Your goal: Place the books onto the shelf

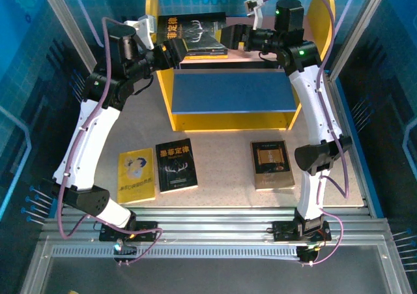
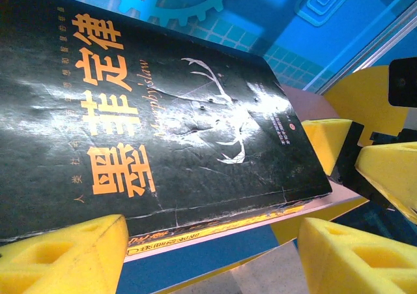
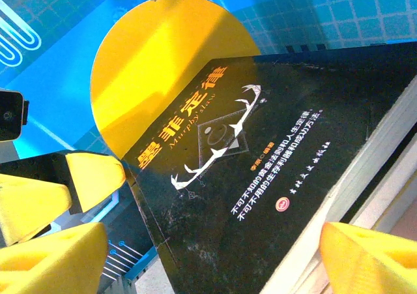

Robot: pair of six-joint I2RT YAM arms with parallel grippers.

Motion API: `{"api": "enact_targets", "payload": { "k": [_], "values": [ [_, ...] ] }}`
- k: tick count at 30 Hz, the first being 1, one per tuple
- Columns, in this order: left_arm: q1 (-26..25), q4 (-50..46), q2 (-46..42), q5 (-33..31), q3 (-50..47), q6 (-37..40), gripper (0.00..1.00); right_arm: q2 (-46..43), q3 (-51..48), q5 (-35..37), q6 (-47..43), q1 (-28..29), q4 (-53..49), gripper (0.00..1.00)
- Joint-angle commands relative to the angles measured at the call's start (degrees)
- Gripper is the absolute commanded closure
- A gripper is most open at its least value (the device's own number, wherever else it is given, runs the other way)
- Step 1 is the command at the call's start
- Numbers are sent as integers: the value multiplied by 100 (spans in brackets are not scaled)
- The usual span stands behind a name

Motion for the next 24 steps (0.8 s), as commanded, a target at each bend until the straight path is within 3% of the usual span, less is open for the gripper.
{"api": "enact_targets", "payload": {
  "k": [1, 24],
  "values": [
    [-21, -80, 51, -92, 188, 119, 30, 156, 194, -238, 18, 78, 248, 15],
    [45, -243, 68, -194, 426, 222, 29, 44, 29, -301, 62, -155, 357, 11]
  ]
}}
